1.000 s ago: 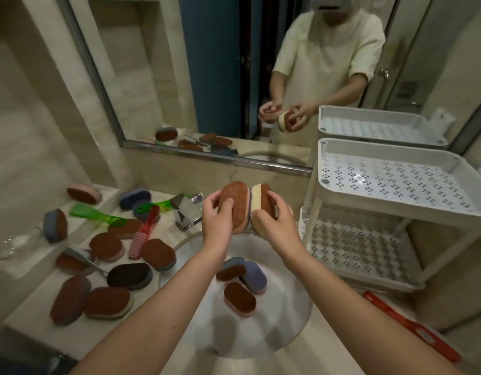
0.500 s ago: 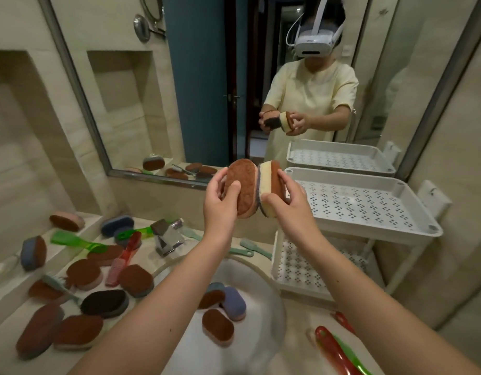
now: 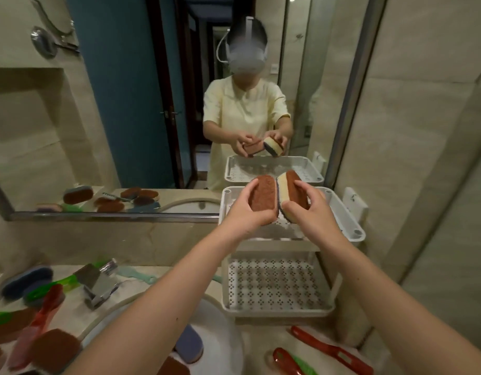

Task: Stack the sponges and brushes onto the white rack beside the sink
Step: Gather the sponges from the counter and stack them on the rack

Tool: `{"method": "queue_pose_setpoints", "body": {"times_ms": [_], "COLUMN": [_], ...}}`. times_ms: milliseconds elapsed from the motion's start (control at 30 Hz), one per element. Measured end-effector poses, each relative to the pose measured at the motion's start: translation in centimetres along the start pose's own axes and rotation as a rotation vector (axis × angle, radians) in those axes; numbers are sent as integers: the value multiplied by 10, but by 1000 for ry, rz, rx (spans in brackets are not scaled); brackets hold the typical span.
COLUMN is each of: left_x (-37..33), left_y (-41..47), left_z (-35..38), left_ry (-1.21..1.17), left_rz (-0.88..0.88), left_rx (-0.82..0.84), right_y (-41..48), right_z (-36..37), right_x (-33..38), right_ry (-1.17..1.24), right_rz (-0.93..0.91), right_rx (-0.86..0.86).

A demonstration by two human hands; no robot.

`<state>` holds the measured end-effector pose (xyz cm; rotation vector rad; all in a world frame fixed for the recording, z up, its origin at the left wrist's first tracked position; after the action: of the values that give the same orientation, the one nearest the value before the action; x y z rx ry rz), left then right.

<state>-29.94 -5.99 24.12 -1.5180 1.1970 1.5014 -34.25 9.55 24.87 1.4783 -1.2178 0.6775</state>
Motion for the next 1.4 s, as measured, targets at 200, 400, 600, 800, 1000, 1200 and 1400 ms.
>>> {"method": "queue_pose_setpoints", "body": {"times_ms": [200,400,600,800,1000,1200,1400], "left_x": [20,34,33,33,32,35,37], "left_y": [32,58,66,69,67,67,68], "left_z": [39,62,77,84,85,85,86], "left_ry": [121,264,582,725,759,760,720], "left_rz": [-44,-82,60,159,248,232,247], "left_rx": [31,-23,-54,-96,-92,-68,-49], "right_y": [27,44,56,62,61,59,57], "right_z": [-17,-19,-16,-17,-16,-17,-16], "right_x": [-32,-49,-56,-60,-55,-54,-58], "right_ry": [-239,-543,-722,-813,-942,-930,-931], "right_rz": [-31,-73,-83,-86,-198,-177,-205], "right_rx": [-36,6,40,53,-6,-8,-9]}}
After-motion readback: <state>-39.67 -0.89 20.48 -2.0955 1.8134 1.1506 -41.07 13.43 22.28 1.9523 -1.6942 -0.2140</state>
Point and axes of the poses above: each hand's wrist, its own y-axis towards the middle knuckle, its own z-axis out of the palm, x = y × z, the point moved 5 cm from there along y, towards the middle knuckle, and after that the axes turned 13 degrees about -x, right-handed, at the moved point
